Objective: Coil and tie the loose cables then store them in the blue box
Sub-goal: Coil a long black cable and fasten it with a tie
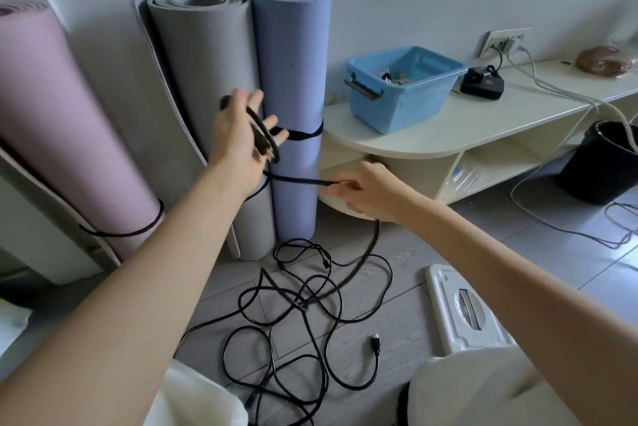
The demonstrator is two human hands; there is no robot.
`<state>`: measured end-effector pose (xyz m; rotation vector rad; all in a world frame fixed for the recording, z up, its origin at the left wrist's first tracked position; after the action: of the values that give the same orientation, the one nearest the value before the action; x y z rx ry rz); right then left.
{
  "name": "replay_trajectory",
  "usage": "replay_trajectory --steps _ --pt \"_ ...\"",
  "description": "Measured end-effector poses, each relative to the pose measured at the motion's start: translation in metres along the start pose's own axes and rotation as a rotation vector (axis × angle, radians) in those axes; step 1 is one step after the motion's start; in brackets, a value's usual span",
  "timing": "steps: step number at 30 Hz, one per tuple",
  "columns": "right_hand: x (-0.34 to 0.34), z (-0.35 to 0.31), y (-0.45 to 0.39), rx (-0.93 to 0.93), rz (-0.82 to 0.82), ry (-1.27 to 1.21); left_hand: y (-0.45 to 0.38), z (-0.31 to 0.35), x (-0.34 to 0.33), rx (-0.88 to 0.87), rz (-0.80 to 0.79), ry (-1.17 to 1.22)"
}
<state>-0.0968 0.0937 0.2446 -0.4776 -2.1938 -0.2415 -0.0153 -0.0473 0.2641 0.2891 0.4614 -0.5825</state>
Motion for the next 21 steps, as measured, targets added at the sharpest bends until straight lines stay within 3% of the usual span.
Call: replay_trajectory --steps 2,6,11,13,16,21 --pt "0.001 -0.011 -0.002 0.121 -0.007 0.229 0.007 -0.016 -0.010 0.046 -0.080 -0.273" --pt "0.008 -0.019 0.001 0.184 -0.087 0.366 0.028 -0.049 -0.023 0.204 -0.356 -0.708" --pt "0.026 -0.026 0.005 0.172 -0.065 0.314 0.061 -0.067 -0.033 0.379 -0.764 -0.929" --pt "0.038 -0.018 0.008 0.110 -0.053 0.196 0.064 -0.062 -0.028 0.401 -0.872 -0.899" --pt "0.066 0.001 0.012 0.014 0.067 0.008 0.065 -0.052 -0.010 0.597 -1.007 -0.700" --pt "0.081 0.010 0.014 -0.005 0.277 -0.408 0.105 -0.034 -0.035 0.820 -1.410 -0.035"
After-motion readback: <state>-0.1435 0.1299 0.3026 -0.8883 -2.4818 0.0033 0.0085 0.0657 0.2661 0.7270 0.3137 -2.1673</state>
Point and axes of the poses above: each hand's wrist, its own y-axis away from the middle knuckle, its own x-axis out of the back of the hand, z = x × y, the point moved 6 cm from there along -y, towards the middle knuckle, and after that the axes turned 3 degrees about -y, right-handed, at the moved point
